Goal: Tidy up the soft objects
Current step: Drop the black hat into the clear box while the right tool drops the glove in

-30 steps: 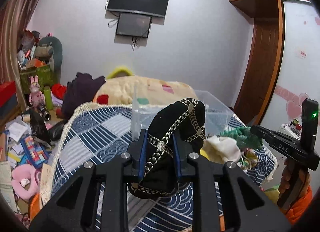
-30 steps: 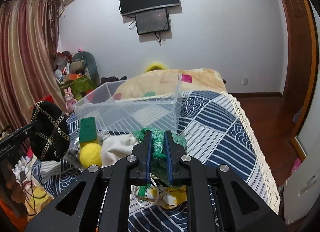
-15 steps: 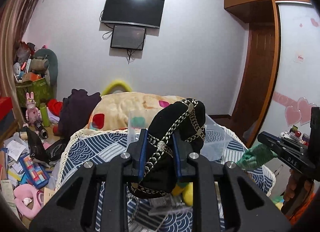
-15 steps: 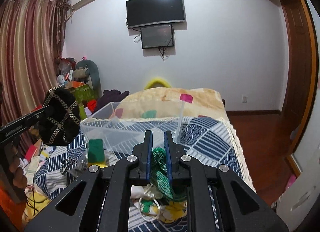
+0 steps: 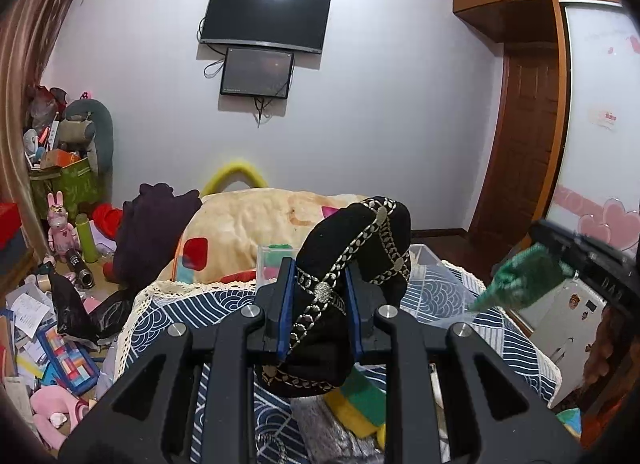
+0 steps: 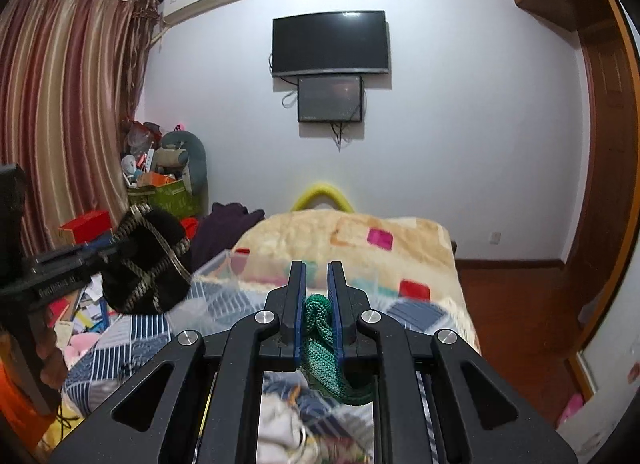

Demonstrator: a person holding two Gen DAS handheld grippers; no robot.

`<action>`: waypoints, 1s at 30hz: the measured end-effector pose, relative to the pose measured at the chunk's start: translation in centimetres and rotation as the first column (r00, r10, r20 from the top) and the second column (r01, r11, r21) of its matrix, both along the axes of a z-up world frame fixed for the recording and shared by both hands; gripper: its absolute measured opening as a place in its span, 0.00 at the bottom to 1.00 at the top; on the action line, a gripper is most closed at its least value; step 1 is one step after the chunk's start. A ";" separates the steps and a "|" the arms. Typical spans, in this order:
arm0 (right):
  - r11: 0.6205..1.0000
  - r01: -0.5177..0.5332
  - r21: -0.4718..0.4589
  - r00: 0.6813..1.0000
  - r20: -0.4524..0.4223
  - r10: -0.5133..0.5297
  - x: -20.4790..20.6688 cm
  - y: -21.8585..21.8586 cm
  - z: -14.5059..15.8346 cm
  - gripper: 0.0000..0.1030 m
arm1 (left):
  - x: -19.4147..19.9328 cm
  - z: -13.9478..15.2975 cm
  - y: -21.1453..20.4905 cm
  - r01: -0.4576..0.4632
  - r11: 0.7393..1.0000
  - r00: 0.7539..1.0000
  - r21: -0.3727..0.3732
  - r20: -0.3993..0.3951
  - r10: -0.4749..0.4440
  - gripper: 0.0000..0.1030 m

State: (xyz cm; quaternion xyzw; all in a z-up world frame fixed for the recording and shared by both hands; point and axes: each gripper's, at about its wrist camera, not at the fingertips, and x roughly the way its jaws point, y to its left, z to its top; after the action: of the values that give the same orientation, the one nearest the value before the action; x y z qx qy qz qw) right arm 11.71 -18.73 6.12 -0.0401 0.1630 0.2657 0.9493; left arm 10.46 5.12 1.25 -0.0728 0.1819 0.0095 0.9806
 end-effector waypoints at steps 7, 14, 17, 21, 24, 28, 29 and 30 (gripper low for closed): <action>0.999 -0.007 -0.040 1.000 0.025 0.008 1.9 2.8 0.1 0.10 | 3.7 -1.4 0.5 -0.012 1.000 0.998 0.022 -0.068 0.013 0.22; 0.994 -0.019 -0.106 0.999 -0.042 0.015 4.8 5.4 -2.6 0.10 | 6.8 -3.1 0.3 -0.001 0.999 0.989 0.042 -0.149 0.008 0.22; 0.991 -0.022 -0.135 0.996 -0.086 0.011 5.9 6.2 -3.9 0.10 | 7.8 -3.4 0.1 0.011 0.998 0.985 0.054 -0.175 -0.002 0.22; 0.986 -0.041 -0.164 0.989 -0.149 0.016 7.1 6.6 -5.1 0.10 | 9.1 -4.0 -0.2 0.030 0.997 0.975 0.070 -0.223 -0.013 0.22; 0.983 -0.057 -0.174 0.981 -0.195 0.022 7.6 6.4 -5.7 0.10 | 10.2 -4.8 -0.5 0.043 0.995 0.963 0.087 -0.267 -0.019 0.22; 0.978 -0.072 -0.194 0.970 -0.242 0.024 7.8 6.1 -6.5 0.10 | 10.9 -5.6 -0.7 0.072 0.995 0.947 0.076 -0.319 -0.044 0.26; 0.976 -0.074 -0.206 0.968 -0.249 0.021 7.9 6.2 -6.6 0.10 | 10.9 -5.7 -0.7 0.075 0.995 0.946 0.071 -0.321 -0.048 0.30; 0.973 -0.075 -0.217 0.967 -0.255 0.018 7.9 6.2 -6.7 0.10 | 10.8 -5.7 -0.7 0.081 0.995 0.945 0.063 -0.322 -0.056 0.33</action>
State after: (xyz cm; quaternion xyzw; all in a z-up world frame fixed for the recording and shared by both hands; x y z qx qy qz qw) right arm 19.65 -12.55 -0.61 -0.1172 0.3098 0.2707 0.9039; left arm 21.27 4.39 -4.42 -0.0267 0.3401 -0.0061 0.9400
